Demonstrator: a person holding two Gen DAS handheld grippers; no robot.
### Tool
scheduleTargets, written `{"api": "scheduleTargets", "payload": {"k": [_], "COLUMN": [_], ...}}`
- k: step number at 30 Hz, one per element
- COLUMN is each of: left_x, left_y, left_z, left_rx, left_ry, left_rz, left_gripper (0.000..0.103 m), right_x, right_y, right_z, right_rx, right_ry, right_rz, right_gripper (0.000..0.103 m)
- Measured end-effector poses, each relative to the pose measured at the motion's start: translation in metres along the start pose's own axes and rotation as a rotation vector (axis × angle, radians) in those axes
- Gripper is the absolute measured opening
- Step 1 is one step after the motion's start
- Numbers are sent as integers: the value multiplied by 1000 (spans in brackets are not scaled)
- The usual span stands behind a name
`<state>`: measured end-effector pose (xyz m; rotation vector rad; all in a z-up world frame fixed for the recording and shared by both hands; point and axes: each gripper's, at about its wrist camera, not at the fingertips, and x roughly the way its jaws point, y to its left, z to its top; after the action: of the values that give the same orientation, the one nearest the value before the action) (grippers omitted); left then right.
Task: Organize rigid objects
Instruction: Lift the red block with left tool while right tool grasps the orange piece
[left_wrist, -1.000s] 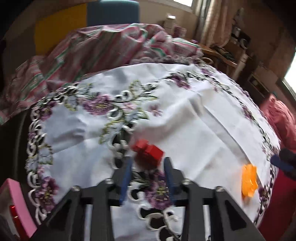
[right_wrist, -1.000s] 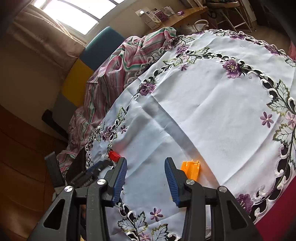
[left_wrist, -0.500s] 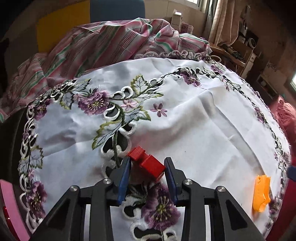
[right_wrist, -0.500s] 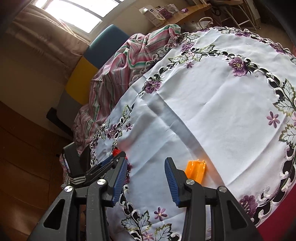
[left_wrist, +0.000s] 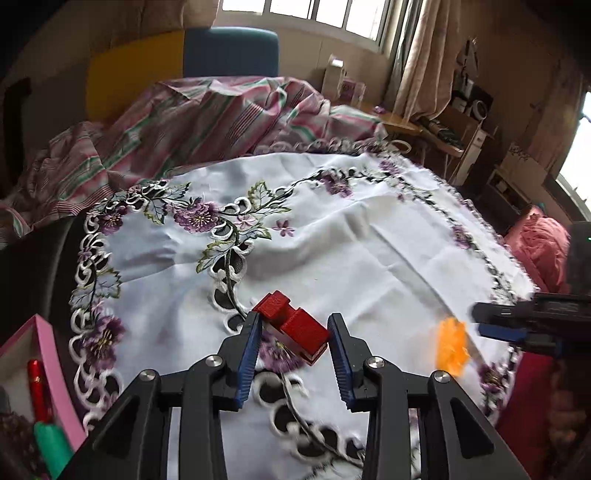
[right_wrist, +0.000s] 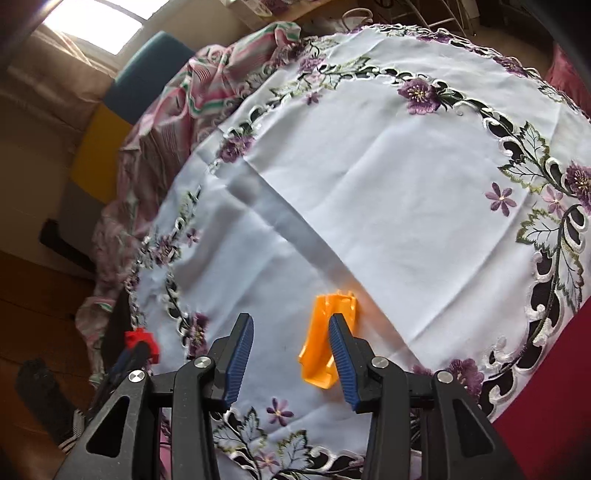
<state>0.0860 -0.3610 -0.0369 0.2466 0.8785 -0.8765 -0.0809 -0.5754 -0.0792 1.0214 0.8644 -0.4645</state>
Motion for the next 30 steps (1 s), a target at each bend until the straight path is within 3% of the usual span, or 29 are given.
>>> {"api": "scheduleTargets", "payload": {"k": [8, 15, 17, 19, 21, 30], "left_x": [-48, -90, -103, -117, -132, -172], "left_y": [3, 22, 28, 35, 44, 75], "left_z": [-18, -35, -39, -44, -50, -78], "left_rx": [-45, -80, -94, -108, -120, -161], "left_ry": [-47, -104, -123, -145, -167, -218], "left_rz": [-35, -14, -2, 21, 59, 205], "left_gripper": [37, 37, 37, 37, 37, 37], "right_x": [14, 41, 53, 64, 69, 96], "right_y": [10, 26, 36, 46, 56, 113], "right_z": [-1, -1, -4, -9, -13, -41], "right_rx": [-44, -143, -224, -298, -357, -553], "right_ry": [63, 166, 220, 256, 239, 182], "right_rz": [-153, -291, -324, -353, -370, -184], "right_gripper": [43, 43, 39, 26, 26, 26]}}
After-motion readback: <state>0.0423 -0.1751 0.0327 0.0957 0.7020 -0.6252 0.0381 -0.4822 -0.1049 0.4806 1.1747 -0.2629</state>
